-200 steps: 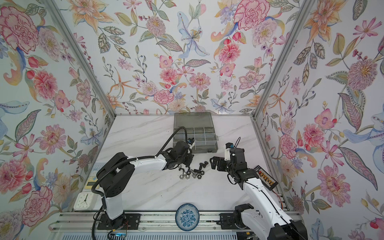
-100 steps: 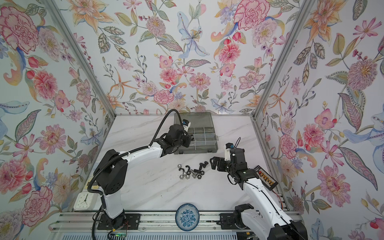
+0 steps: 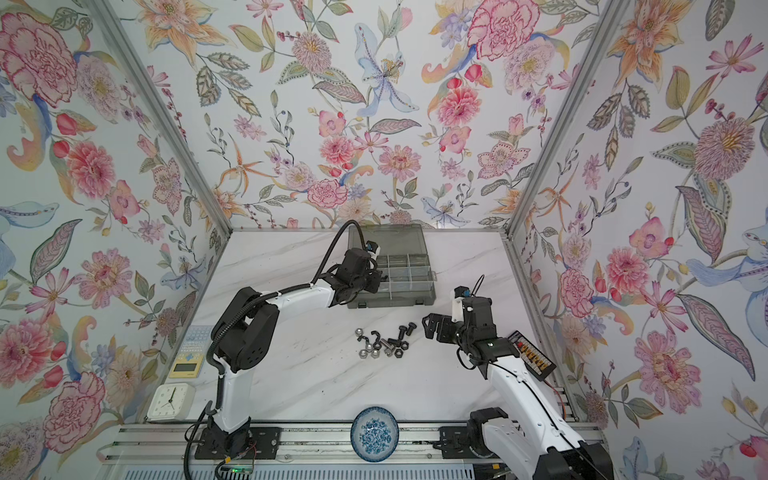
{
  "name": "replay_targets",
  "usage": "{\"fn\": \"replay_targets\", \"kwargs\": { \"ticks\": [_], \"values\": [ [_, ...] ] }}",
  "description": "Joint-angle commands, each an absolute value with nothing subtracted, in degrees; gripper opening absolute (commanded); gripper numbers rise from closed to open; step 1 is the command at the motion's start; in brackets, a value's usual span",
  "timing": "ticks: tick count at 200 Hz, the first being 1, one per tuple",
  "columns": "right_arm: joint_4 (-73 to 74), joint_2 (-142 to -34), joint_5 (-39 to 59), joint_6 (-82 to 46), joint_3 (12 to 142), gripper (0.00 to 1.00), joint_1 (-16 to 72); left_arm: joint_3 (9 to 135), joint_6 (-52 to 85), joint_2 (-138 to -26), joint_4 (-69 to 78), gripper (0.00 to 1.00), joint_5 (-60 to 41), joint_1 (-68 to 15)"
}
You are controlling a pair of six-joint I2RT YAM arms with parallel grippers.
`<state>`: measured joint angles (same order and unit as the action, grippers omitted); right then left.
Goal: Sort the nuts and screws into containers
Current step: 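Carry the black wing nut over the compartment holding the first black one, then open the left gripper to drop the black wing nut into that compartment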
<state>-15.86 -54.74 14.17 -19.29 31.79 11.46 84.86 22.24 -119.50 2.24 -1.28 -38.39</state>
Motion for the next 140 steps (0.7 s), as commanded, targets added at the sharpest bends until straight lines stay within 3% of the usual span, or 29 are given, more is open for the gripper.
{"fn": "replay_targets", "kwargs": {
  "ticks": [1,78,124,140],
  "values": [
    [-17.1,-54.3,14.7,-18.4,32.0,0.99,11.1,87.2,21.2,-121.2,3.4,0.00,-1.6,-37.3],
    [-17.1,-53.6,15.0,-18.5,31.3,0.99,10.8,87.9,22.1,-123.6,3.8,0.00,-2.9,-37.0],
    [-17.2,-53.3,15.0,-18.5,31.2,0.99,10.7,87.2,22.2,-121.9,5.4,0.16,-2.7,-37.0],
    [-17.2,-53.0,14.9,-18.4,31.1,0.99,10.6,87.1,22.2,-120.4,5.8,0.26,-2.6,-37.0]
  ]
}}
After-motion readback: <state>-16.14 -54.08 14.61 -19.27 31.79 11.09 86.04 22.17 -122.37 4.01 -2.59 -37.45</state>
